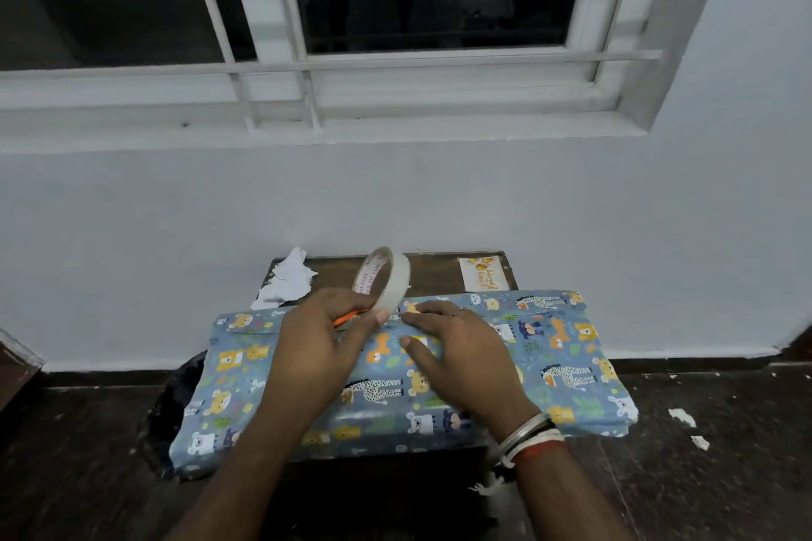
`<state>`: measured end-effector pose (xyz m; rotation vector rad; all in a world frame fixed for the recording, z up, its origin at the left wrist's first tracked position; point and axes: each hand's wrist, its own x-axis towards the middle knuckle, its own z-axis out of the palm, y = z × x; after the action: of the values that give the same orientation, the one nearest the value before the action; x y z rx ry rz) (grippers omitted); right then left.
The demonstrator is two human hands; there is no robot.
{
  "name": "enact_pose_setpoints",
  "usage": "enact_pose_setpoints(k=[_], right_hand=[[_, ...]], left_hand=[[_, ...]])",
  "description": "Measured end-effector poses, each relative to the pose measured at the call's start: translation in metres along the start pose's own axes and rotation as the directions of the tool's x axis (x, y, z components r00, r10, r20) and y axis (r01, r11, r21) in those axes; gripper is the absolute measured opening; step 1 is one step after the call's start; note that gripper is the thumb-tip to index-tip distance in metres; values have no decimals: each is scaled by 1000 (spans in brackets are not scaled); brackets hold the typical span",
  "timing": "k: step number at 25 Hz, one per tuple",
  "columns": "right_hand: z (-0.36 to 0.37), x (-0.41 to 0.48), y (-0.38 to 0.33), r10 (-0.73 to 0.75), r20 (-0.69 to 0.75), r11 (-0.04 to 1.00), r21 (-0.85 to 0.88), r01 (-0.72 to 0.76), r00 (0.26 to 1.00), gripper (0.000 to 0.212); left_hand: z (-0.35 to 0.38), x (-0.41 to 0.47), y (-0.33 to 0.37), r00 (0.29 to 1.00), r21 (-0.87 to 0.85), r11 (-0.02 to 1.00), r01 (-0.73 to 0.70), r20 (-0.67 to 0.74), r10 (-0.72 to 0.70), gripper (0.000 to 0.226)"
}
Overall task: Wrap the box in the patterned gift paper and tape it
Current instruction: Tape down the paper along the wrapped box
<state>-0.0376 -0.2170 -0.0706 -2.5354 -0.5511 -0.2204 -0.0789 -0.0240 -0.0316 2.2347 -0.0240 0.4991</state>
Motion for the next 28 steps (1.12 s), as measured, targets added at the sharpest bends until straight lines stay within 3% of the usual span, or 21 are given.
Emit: enact_pose_setpoints(k=[4,6,7,8,10,14,16,21,23,26,28], right_hand=[[-7,-1,4,57,15,978,201,-59,998,30],[-15,1,2,77,20,937,340,-80,997,33],[-18,2,0,53,28,916,398,-60,998,37],[-22,3,-4,23,44,897,441,-40,999,40],[-30,5,-15,-22,98,834,550,-36,995,41],[-37,3,-33,15,167,654,744,-136,986,32],[-32,2,-38,83,165,598,781,-182,983,35],[-22,2,-45,201,-19,692,710,-129,979,24],[-17,-1,-50,188,-13,733,668,-132,982,21],[-11,-5,-59,211,84,639,742,-202,974,17],[-9,-5,-64,212,141,557,795,-238,967,19]], left_hand=[[1,-21,-17,997,71,995,-64,-38,67,9],[1,-24,-10,997,-59,997,42,-57,-45,5],[0,-25,-4,985,-224,960,167,-15,-174,5],[-2,-23,2,950,-430,850,305,79,-301,11],[-6,-20,13,859,-710,500,496,319,-400,25],[-10,-14,15,735,-842,-40,539,493,-465,39],[-11,-9,15,700,-844,-160,512,517,-493,43],[-12,-6,18,687,-833,-208,512,543,-483,37],[-11,-6,20,687,-829,-219,514,551,-474,39],[-8,-9,21,696,-839,-228,495,539,-474,45],[-4,-11,21,716,-844,-161,512,523,-462,47]])
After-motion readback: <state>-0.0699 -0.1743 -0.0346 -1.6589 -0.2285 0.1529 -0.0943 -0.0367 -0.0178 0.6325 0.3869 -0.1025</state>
